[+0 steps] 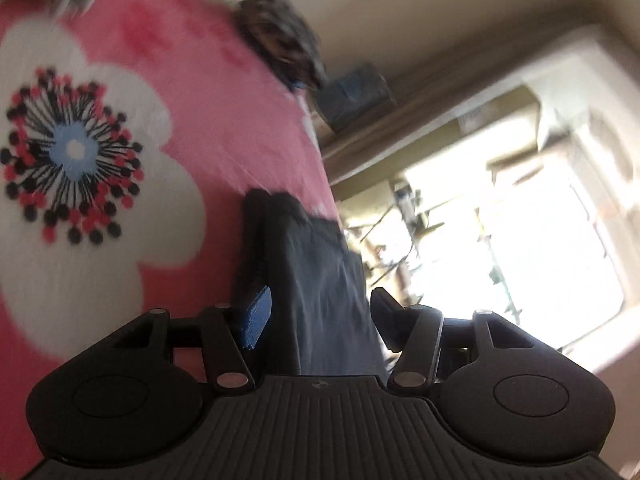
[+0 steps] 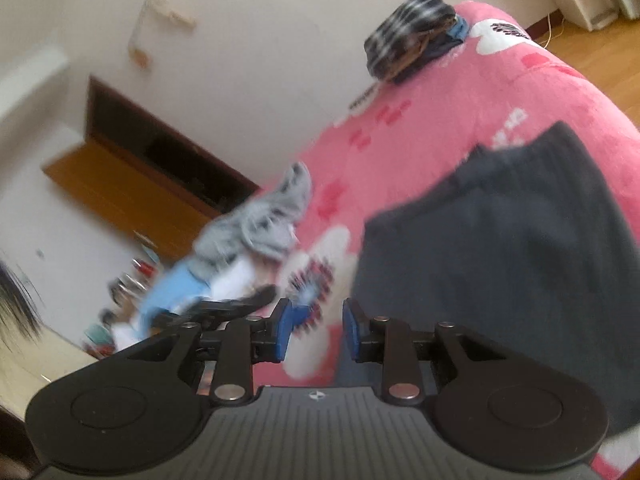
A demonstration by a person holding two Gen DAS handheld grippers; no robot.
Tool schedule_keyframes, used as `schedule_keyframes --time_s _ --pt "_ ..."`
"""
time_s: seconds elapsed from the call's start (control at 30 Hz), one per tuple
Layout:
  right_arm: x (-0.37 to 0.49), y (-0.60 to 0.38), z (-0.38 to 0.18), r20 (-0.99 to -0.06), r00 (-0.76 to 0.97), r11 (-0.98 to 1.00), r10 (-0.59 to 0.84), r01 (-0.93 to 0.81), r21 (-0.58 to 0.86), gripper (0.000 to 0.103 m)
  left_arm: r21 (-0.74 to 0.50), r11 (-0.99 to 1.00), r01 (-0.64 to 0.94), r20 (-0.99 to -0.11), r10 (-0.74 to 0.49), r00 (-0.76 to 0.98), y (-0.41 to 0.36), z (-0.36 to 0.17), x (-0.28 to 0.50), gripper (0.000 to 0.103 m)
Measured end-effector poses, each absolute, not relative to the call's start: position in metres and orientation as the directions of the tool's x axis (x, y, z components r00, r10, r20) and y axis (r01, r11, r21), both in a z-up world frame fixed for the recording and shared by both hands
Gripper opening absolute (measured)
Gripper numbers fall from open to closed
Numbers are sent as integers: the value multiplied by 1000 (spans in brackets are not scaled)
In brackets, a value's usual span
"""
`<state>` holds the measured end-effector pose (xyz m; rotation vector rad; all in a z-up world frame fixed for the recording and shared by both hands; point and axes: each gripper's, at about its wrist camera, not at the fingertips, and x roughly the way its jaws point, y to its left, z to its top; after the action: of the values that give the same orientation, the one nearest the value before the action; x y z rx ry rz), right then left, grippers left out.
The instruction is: Fold clothes
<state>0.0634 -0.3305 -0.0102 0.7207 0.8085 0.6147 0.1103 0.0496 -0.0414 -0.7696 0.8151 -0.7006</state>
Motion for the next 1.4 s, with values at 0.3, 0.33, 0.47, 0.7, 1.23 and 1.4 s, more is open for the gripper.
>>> schedule_keyframes --time_s 0.3,0.33,0.47,0.7,1.23,1.4 --pt "58 -312 -30 -460 507 600 729 -149 786 30 -412 804 429 -595 -594 541 -36 -54 39 54" --pt "58 -310 -31 -460 503 599 731 -150 787 30 -379 818 433 -611 -573 547 -42 -56 39 53" --pt "56 -309 -35 -456 497 590 739 -150 793 30 -332 848 412 -643 -523 559 -49 -60 39 53" --pt "52 -318 -44 -457 491 578 741 -121 807 30 -380 853 357 -654 -521 549 -47 -64 42 32" --pt "58 -327 -67 -456 476 544 752 -59 837 30 -571 769 288 -617 -633 468 -30 -75 46 33" --pt "60 -327 -71 -461 472 544 751 -49 837 30 -565 751 343 -599 -659 456 -34 -75 45 10"
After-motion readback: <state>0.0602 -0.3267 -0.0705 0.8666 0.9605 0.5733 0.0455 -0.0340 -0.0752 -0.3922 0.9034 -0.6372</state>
